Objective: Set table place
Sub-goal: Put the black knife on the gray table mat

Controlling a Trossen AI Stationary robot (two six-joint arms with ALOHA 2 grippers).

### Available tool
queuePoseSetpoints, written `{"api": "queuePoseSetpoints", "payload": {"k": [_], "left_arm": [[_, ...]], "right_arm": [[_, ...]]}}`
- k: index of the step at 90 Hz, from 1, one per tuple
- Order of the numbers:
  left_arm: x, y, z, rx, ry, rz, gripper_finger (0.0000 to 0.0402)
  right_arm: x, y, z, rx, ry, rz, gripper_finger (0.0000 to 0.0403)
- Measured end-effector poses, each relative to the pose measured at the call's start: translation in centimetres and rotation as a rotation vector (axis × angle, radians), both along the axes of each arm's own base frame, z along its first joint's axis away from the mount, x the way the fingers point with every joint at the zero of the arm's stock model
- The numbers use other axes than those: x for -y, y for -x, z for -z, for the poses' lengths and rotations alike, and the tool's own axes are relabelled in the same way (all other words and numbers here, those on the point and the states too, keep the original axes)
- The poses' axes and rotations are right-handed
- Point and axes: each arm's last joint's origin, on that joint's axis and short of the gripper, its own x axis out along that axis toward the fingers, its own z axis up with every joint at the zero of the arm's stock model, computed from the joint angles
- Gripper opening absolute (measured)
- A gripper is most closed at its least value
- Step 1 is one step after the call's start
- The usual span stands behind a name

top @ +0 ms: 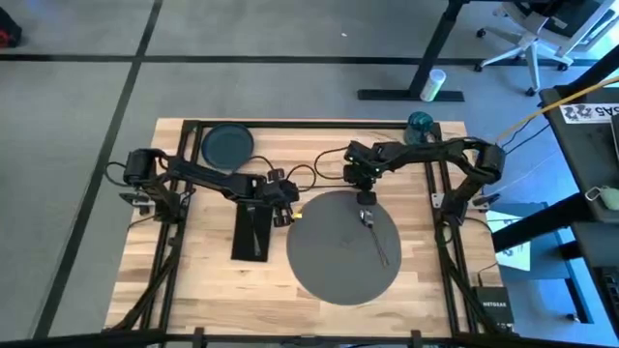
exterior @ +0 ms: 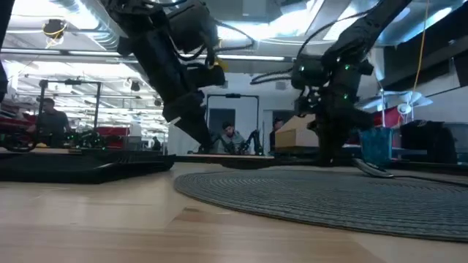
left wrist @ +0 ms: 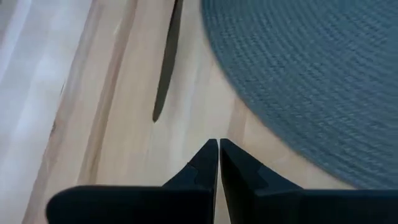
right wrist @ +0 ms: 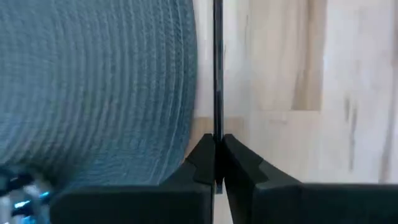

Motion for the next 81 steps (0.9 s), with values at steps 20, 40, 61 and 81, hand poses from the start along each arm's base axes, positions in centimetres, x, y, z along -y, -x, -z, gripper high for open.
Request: {"api": "queuePoseSetpoints", "payload": {"k": [20,40,61,81], "left_arm": [[0.8,-0.3,-0.2,0.033,0.003,0.020,0.0000],[1.8,-0.1,-0.7,0.046,0.006,0.044,0.0000],[3.1,1.0,-4.3,0.173,-0.054,0.028,0.0000],[3.9,2.3,-7.5,0.287,-0.082,0.008,0.0000]], "right_arm": [[-1.4,0.4,-3.0,0.095,0.014,0.051,0.0000],[-3.4,1.9,-6.0,0.144,-0.077,0.128,0.0000],[-6.7,3.6,-8.5,0.171,-0.199,0.175,0.0000],[-10.6,4.7,-9.5,0.130,-0.291,0.235,0.0000]]}}
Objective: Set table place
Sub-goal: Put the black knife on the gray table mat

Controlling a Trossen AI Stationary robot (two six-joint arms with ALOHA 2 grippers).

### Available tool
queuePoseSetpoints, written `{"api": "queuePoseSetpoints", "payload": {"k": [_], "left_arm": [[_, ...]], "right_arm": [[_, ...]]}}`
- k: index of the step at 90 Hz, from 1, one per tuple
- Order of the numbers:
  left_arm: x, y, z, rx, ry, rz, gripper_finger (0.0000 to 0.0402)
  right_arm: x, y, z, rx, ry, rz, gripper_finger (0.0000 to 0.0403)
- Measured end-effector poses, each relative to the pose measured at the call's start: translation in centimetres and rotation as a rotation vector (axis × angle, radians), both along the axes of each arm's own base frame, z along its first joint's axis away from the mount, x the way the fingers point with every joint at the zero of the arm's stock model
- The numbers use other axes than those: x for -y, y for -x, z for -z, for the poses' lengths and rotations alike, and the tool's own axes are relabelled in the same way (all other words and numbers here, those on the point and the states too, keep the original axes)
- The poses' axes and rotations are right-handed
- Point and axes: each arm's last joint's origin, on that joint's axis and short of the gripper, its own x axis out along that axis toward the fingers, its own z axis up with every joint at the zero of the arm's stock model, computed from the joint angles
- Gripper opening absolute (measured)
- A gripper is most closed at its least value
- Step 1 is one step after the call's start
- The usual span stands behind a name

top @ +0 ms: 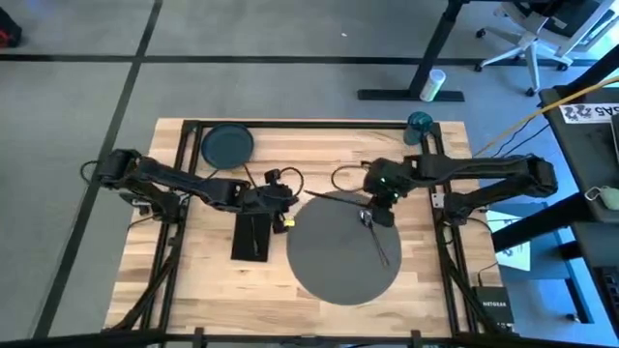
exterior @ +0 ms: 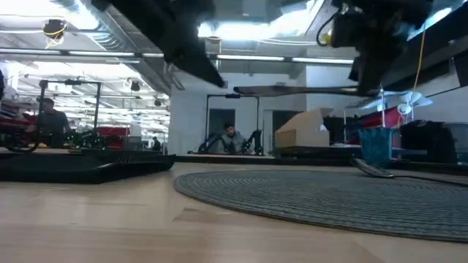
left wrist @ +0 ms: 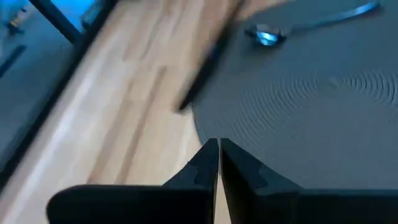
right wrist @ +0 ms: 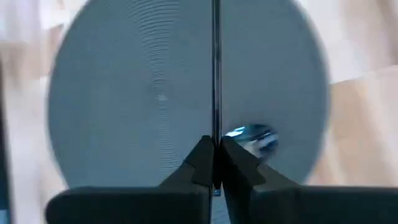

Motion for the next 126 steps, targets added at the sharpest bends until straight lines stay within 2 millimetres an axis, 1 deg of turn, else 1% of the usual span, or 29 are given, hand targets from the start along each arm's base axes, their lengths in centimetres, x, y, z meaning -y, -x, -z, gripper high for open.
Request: {"api": "queuePoseSetpoints", "payload": {"k": [11,22,27,36,49,60,65,72,79,90,98,106,126], "left_arm": [[0.1,0.6,-0.9,0.036,-0.008,-0.007,0.0000],[0.0,1.0,-1.0,0.043,-0.003,-0.020,0.0000],[-0.1,1.1,-0.8,0.039,-0.001,-0.025,0.0000],[-0.1,1.2,-0.4,0.033,0.007,-0.031,0.0000],[-0.1,1.4,-0.1,0.027,0.018,-0.040,0.0000],[-0.1,1.4,-0.1,0.028,0.020,-0.040,0.0000],[-0.1,1.3,-0.1,0.031,0.023,-0.043,0.0000],[0.0,1.4,-0.1,0.033,0.028,-0.044,0.0000],[0.1,1.4,-0.1,0.037,0.035,-0.045,0.0000],[0.2,1.4,-0.1,0.041,0.044,-0.048,0.0000],[0.2,1.4,-0.1,0.047,0.053,-0.054,0.0000],[0.2,1.4,-0.1,0.052,0.064,-0.062,0.0000],[0.7,1.4,-0.1,0.052,0.067,-0.045,0.0000]], "right_arm": [[-2.5,0.2,0.0,-0.028,-0.030,0.013,0.0000],[-4.9,0.6,0.0,-0.047,-0.050,0.024,0.0000],[-6.1,0.8,0.5,-0.042,-0.081,0.043,0.0000],[-8.2,1.3,2.0,-0.005,-0.162,0.095,0.0000],[-11.2,2.1,3.8,0.134,-0.261,0.202,0.0000],[-13.3,3.0,4.8,0.337,-0.340,0.352,0.0000],[-14.0,3.8,5.3,0.418,-0.368,0.439,0.0000],[-15.0,4.8,6.0,0.489,-0.380,0.544,0.0000],[-15.9,5.5,6.7,0.498,-0.390,0.599,0.0000],[-17.4,6.2,8.1,0.483,-0.417,0.647,0.0000],[-18.4,6.1,8.8,0.503,-0.446,0.648,0.0000],[-19.0,5.5,9.8,0.530,-0.458,0.670,0.0000],[-19.9,4.7,12.0,0.571,-0.453,0.716,0.0000]]}}
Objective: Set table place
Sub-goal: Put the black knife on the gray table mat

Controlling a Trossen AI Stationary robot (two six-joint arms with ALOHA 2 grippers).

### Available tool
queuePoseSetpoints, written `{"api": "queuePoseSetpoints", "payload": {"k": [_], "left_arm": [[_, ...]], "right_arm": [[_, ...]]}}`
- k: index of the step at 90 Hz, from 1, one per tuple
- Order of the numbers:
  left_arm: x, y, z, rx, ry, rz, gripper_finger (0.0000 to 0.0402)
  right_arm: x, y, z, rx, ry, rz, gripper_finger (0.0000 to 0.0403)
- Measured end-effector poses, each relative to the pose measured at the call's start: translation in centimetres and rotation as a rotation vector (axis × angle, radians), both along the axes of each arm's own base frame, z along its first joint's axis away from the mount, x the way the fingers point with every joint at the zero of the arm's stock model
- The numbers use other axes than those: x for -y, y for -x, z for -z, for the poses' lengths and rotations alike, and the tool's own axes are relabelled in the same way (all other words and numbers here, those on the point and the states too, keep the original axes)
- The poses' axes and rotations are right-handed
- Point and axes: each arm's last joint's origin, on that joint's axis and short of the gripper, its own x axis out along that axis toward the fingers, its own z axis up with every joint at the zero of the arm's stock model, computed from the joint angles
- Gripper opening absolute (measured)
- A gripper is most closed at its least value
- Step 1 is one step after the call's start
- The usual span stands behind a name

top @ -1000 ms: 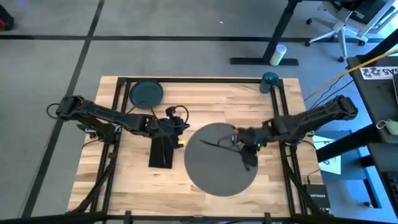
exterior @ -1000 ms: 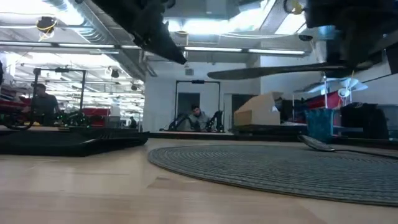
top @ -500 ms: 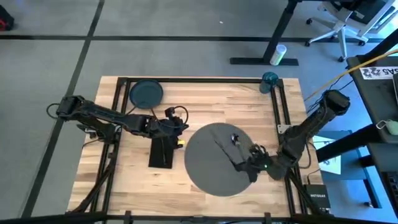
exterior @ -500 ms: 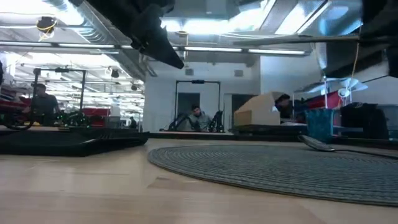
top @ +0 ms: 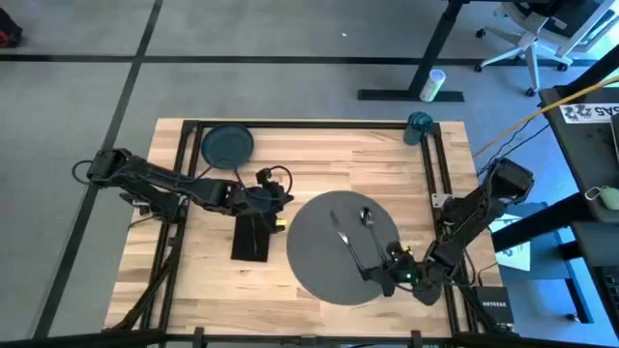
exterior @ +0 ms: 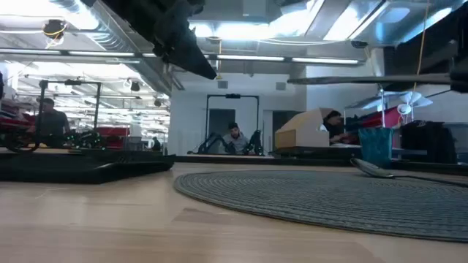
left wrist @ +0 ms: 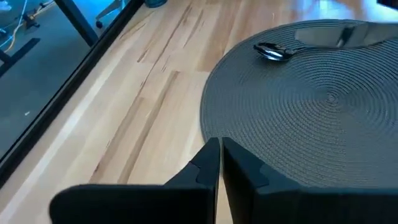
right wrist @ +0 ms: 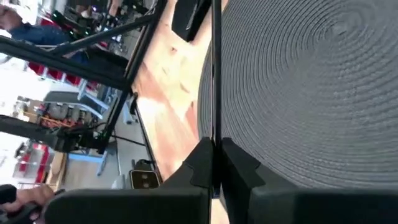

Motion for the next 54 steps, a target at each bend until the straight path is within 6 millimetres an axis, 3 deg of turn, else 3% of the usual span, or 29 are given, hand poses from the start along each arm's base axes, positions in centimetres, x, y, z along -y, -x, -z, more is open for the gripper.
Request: {"api": "queuePoseSetpoints", "payload": {"k": [25,54], "left_arm": [[0.0,0.0,0.0,0.001,0.014,-0.008,0.0000],[0.2,0.0,0.0,0.003,0.031,0.006,0.0000]], "right_arm": [[-0.5,-0.7,0.6,0.080,0.056,0.136,0.0000],[-0.7,-0.6,1.1,-0.011,0.057,0.047,0.0000]]}}
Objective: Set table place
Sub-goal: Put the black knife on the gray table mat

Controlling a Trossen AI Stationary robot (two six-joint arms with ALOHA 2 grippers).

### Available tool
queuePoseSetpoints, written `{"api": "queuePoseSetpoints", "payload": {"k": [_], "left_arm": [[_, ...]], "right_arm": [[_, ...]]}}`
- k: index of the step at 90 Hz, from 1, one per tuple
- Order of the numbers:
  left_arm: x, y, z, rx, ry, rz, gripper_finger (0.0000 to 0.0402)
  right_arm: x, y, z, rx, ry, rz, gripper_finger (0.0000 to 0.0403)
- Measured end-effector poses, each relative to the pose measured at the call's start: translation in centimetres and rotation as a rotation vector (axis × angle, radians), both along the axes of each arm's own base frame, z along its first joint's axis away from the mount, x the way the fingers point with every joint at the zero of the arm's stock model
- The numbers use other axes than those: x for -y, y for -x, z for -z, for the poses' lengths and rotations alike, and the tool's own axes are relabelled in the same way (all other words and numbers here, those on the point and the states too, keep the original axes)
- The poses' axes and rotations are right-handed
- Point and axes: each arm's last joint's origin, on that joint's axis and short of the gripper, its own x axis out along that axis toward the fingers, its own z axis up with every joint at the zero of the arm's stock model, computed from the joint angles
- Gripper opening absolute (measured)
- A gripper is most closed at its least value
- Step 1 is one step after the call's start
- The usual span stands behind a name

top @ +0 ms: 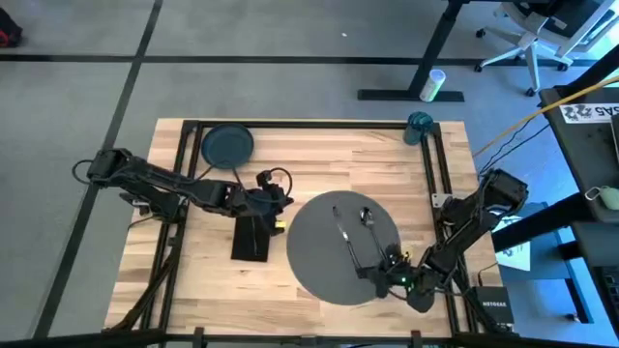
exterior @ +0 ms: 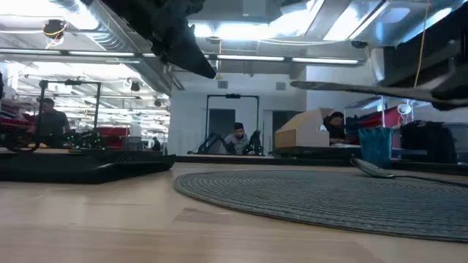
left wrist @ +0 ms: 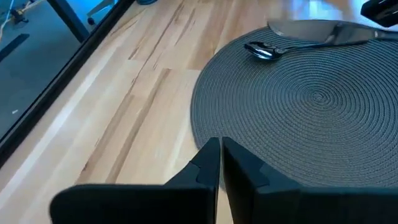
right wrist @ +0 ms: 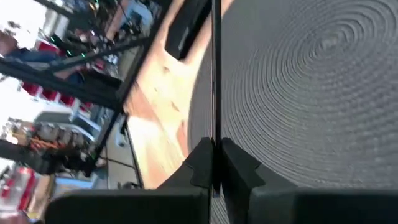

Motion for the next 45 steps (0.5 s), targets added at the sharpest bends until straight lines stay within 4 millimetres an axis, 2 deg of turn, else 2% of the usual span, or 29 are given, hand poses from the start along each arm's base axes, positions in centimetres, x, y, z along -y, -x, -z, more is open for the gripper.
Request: {"api": "queuePoseSetpoints", "payload": {"k": [27,45], "left_arm": [[0.0,0.0,0.0,-0.001,0.000,0.000,0.0000],[0.0,0.0,0.0,-0.002,-0.002,0.001,0.0000]], "right_arm": [[0.3,0.4,0.6,-0.097,0.026,-0.074,0.0000],[0.9,1.0,1.3,-0.202,0.111,-0.111,0.0000]]}}
